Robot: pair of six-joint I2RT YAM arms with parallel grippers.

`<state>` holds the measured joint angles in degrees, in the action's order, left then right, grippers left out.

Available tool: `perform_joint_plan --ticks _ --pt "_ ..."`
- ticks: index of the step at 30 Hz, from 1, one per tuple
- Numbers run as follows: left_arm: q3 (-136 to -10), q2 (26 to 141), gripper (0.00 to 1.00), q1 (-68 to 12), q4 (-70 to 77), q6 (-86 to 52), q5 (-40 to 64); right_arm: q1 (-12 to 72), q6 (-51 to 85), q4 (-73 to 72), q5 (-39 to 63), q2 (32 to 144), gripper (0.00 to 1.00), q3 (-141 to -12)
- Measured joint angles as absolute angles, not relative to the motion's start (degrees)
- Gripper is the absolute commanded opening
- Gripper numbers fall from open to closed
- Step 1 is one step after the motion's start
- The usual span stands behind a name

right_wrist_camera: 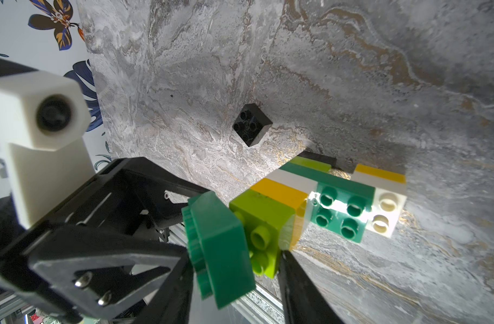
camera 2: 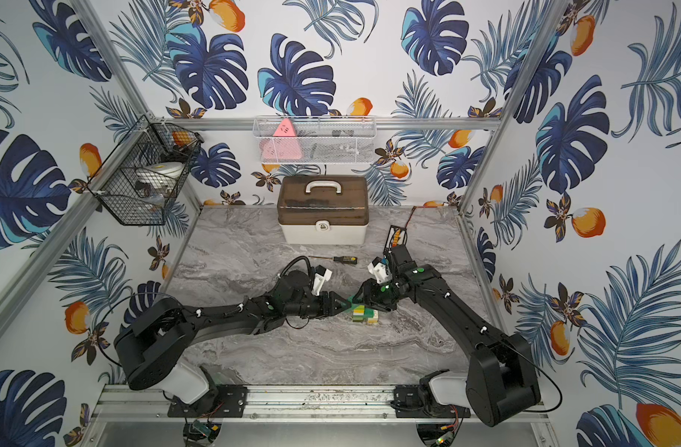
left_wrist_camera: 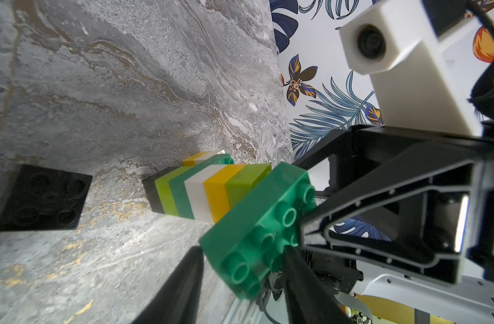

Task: Assemble a giraffe with lego
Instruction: Assemble the lego brick with the lego brick.

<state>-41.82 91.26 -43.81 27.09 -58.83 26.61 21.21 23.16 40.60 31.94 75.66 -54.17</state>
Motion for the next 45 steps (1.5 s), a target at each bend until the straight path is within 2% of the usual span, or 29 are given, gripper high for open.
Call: perform_joint_plan --ticks 5,12,18,27,29,37,45 --pt "-38.6 93.4 0.56 -42.7 36.1 -63.7 28.5 20.9 23.1 40.6 32.2 75.3 0.46 -54.0" --pt "-36.9 98.3 0.52 -41.9 48.9 -70.6 30.5 20.4 23.1 40.2 32.6 75.1 0.44 -53.8" --pt "-36.4 101.6 0.43 -41.7 58.1 -75.1 31.6 20.4 23.1 39.8 32.6 75.2 0.43 -53.7" --pt "-36.8 102.0 0.12 -41.6 62.2 -77.5 31.2 20.2 23.1 39.9 33.1 75.6 0.45 -53.7" --pt "-36.8 102.0 0.08 -41.5 62.2 -77.6 31.2 20.2 23.0 40.2 32.9 75.6 0.46 -53.9" --pt "-36.8 102.4 0.03 -41.4 63.0 -77.9 31.5 20.3 22.4 42.1 31.0 75.4 0.47 -54.9" --pt "-36.3 102.4 0.02 -41.4 63.5 -77.9 31.5 20.1 22.0 43.0 30.2 74.7 0.47 -55.4"
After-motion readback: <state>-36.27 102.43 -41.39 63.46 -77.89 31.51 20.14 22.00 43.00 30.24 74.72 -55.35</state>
